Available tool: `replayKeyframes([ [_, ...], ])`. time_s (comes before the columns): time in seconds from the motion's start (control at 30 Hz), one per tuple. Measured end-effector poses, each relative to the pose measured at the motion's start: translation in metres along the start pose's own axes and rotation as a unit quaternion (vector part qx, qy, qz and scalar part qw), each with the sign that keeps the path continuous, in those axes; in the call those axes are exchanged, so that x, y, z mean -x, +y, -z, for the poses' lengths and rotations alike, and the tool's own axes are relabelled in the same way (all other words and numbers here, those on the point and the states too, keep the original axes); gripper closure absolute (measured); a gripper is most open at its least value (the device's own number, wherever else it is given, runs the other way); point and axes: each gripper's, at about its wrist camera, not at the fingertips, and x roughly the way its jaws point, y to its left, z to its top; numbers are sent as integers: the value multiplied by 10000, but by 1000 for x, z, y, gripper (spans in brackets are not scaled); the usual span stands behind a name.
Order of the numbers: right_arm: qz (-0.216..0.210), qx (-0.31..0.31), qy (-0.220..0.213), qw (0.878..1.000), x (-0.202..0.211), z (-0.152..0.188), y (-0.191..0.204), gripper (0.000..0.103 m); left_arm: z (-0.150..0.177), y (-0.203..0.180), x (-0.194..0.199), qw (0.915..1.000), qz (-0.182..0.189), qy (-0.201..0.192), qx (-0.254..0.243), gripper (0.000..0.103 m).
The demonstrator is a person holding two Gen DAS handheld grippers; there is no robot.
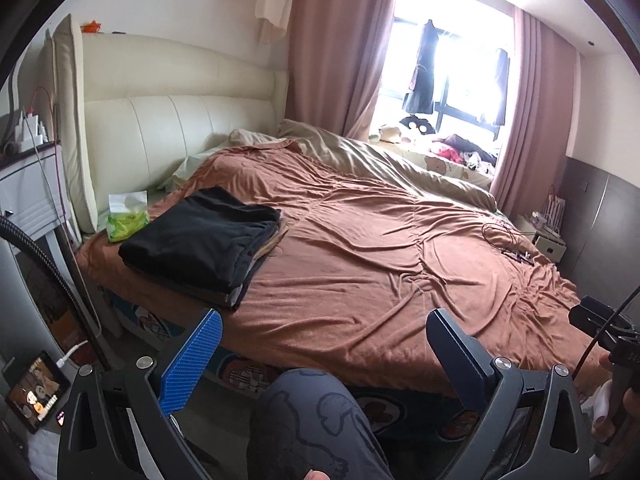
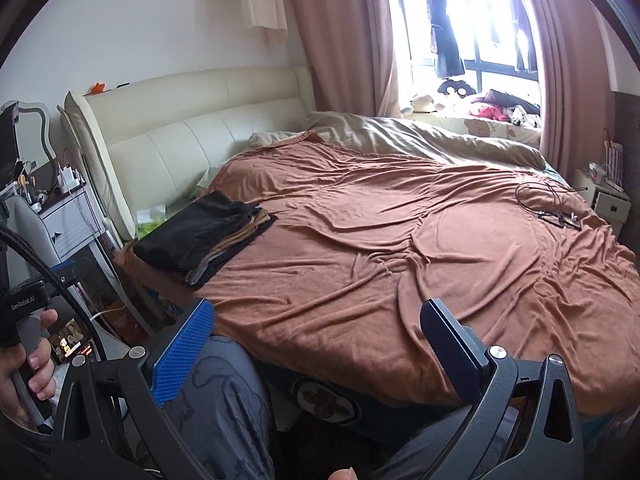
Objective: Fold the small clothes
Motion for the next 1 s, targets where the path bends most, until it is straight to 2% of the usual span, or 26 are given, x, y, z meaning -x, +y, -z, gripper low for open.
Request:
replayKeyframes([
  [0.23,120,-41,-84,9999,26,20,-3,0,22,-13,19,9995,186,-135,-233,0],
  [0.37,122,-55,-159,9998,37,35,-9,0,35,-9,22,9995,194,-56,-249,0],
  [0.67,285,-193,-165,9993,51,66,-22,0,50,3,37,9994,57,-257,-203,0],
  [1.0,318,-228,-325,9987,65,76,-30,0,56,-2,44,9984,-32,-371,-434,0],
])
